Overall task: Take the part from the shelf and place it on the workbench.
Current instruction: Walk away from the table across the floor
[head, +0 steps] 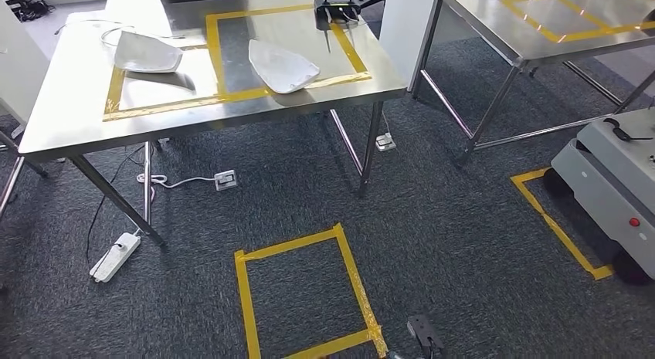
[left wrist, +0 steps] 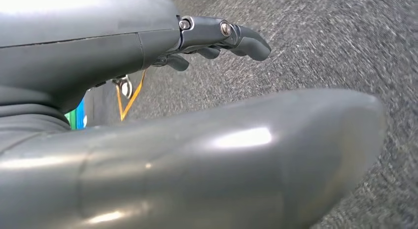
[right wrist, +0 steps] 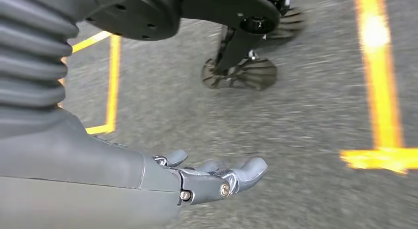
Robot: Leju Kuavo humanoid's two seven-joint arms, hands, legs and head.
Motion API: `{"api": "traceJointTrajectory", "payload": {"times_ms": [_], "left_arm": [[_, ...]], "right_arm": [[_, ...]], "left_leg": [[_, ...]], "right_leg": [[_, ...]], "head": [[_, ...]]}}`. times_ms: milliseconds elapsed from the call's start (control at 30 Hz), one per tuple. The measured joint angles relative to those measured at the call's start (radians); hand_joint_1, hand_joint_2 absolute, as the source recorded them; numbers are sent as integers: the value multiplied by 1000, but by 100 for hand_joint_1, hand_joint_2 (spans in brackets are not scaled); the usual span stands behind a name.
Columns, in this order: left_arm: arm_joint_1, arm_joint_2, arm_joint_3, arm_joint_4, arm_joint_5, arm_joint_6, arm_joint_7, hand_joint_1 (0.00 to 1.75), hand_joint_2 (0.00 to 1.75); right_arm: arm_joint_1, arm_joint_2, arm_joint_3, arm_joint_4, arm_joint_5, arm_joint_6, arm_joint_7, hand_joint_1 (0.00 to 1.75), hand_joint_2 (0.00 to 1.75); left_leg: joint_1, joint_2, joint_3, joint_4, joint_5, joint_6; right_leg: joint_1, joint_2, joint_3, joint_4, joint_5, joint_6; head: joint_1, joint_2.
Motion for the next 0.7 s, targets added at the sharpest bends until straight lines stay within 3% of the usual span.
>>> {"api": "traceJointTrajectory", "payload": {"times_ms": [67, 100, 133, 200, 233, 267, 333, 367, 400, 433, 467, 500, 567, 633, 700], "left_arm": [[-10, -10, -8, 0, -4, -4, -12, 0, 0], [-15, -14, -10, -1, -4, -5, -19, 0, 0], [-19, -17, -13, -1, -4, -6, -24, 0, 0], [-23, -22, -21, -1, -3, -5, -29, 0, 0], [-24, -23, -23, -1, 1, -4, -28, 0, 0], [-23, -24, -24, -1, 11, -2, -24, 0, 0], [-24, -25, -22, -1, 48, 9, -13, 0, 0], [-24, -24, -19, -1, 67, 17, -6, 0, 0], [-24, -21, -15, -2, 80, 26, 1, 0, 0], [-23, -18, -12, -2, 84, 32, 11, 0, 0], [-20, -13, -10, -3, 80, 37, 21, 0, 0], [-17, -8, -10, -3, 74, 40, 32, 0, 0], [-12, -1, -9, -5, 65, 47, 51, 0, 0], [-7, 3, -8, -6, 63, 56, 60, 0, 0], [0, 7, -6, -7, 65, 61, 60, 0, 0]], "right_arm": [[-4, -1, 18, 1, 25, -7, 28, 0, 175], [-6, -1, 27, 2, 32, -12, 36, 0, 175], [-8, -1, 33, 3, 33, -18, 43, 0, 175], [-10, 0, 38, 6, 23, -33, 64, 0, 175], [-10, 0, 38, 8, 19, -39, 77, 0, 175], [-10, 0, 38, 9, 16, -45, 89, 0, 175], [-8, 0, 39, 11, 6, -56, 97, 0, 175], [-7, 0, 38, 11, -5, -63, 91, 0, 175], [-6, 0, 36, 11, -22, -70, 81, 0, 175], [-6, 1, 32, 12, -41, -76, 68, 0, 175], [-5, 2, 26, 12, -58, -81, 59, 0, 175], [-5, 3, 18, 12, -70, -86, 56, 0, 175], [-5, 6, 7, 13, -73, -93, 71, 0, 175], [-5, 8, 6, 15, -61, -96, 90, 0, 175], [-3, 10, 6, 17, -58, -97, 94, 0, 175]], "left_leg": [[-2, 0, -18, 0, 21, -6], [0, 1, -21, -2, 31, -11], [3, 2, -22, -6, 42, -18], [6, 2, -25, -12, 53, -31], [6, -1, -32, -1, 35, -37], [7, -3, -42, 27, -1, -44], [13, -6, -70, 139, -104, -56], [16, -6, -80, 203, -139, -62], [19, -6, -80, 249, -150, -68], [22, -6, -67, 266, -138, -74], [25, -5, -37, 245, -112, -79], [30, -6, 9, 191, -89, -86], [31, -9, 97, 65, -90, -93], [26, -13, 123, 8, -114, -82], [27, -11, 108, 8, -108, -60]], "right_leg": [[10, -1, 108, -156, -8, -20], [15, -2, 134, -204, -18, -27], [19, -2, 141, -227, -21, -31], [19, -4, 128, -239, 3, -39], [15, -5, 121, -245, 16, -46], [11, -6, 111, -250, 30, -50], [7, -6, 83, -250, 54, -54], [5, -7, 66, -247, 66, -52], [3, -8, 50, -242, 77, -48], [-1, -9, 31, -236, 86, -44], [-6, -9, 13, -228, 94, -38], [-10, -9, -4, -216, 100, -32], [-14, -9, -34, -194, 110, -19], [-11, -9, -49, -184, 123, -7], [-12, -8, -54, -182, 131, 3]], "head": [[-1, 0], [0, 0], [2, 0], [7, 0], [7, 0], [6, 0], [3, 0], [4, 0], [4, 0], [4, 0], [4, 0], [4, 0], [2, 0], [0, 0], [0, 0]]}}
